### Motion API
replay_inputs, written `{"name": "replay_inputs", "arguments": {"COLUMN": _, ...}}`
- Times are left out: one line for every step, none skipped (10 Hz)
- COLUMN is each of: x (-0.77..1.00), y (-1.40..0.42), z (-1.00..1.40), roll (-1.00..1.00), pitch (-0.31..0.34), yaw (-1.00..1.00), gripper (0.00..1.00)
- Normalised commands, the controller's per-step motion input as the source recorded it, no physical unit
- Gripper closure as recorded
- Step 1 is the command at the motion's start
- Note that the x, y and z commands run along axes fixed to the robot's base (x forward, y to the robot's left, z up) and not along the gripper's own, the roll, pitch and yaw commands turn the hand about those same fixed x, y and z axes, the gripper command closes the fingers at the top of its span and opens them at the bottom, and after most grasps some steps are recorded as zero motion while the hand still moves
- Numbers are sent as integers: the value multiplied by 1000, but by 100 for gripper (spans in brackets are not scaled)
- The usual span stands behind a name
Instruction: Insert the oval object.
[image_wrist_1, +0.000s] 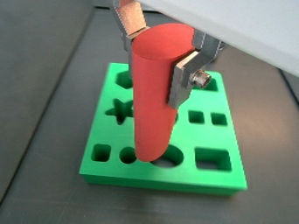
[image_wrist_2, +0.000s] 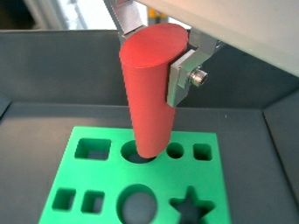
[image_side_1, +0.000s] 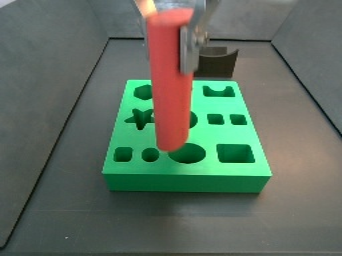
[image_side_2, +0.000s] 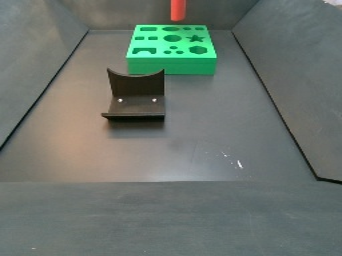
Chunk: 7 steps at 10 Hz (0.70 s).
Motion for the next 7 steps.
{"name": "replay_inputs", "arguments": {"x": 91, "y": -137, "z": -323, "roll": 180, "pitch": -63, "yaw": -906, "gripper": 100}}
{"name": "replay_inputs", "arguments": {"x": 40, "y": 0, "z": -306, "roll": 194, "pitch": -64, "yaw": -991, "gripper": 100}}
{"name": "replay_inputs", "arguments": {"x": 9, "y": 0, "z": -246, "roll": 167, "pitch": -54, "yaw": -1000, "gripper": 100}}
{"name": "replay_inputs", "arguments": {"x": 0, "y": 0, "z": -177, "roll": 140, "pitch": -43, "yaw": -1000, "gripper": 100}}
{"name": "replay_inputs", "arguments": {"x": 0, "y": 0, "z": -143, "roll": 126, "pitch": -40, "yaw": -1000, "gripper": 100}}
{"name": "replay_inputs", "arguments": {"x": 0, "y": 0, "z": -137, "roll": 126, "pitch": -41, "yaw": -1000, "gripper": 100}}
{"name": "replay_inputs", "arguments": {"x": 0, "y": 0, "z": -137, "roll": 126, "pitch": -40, "yaw": -1000, "gripper": 100}}
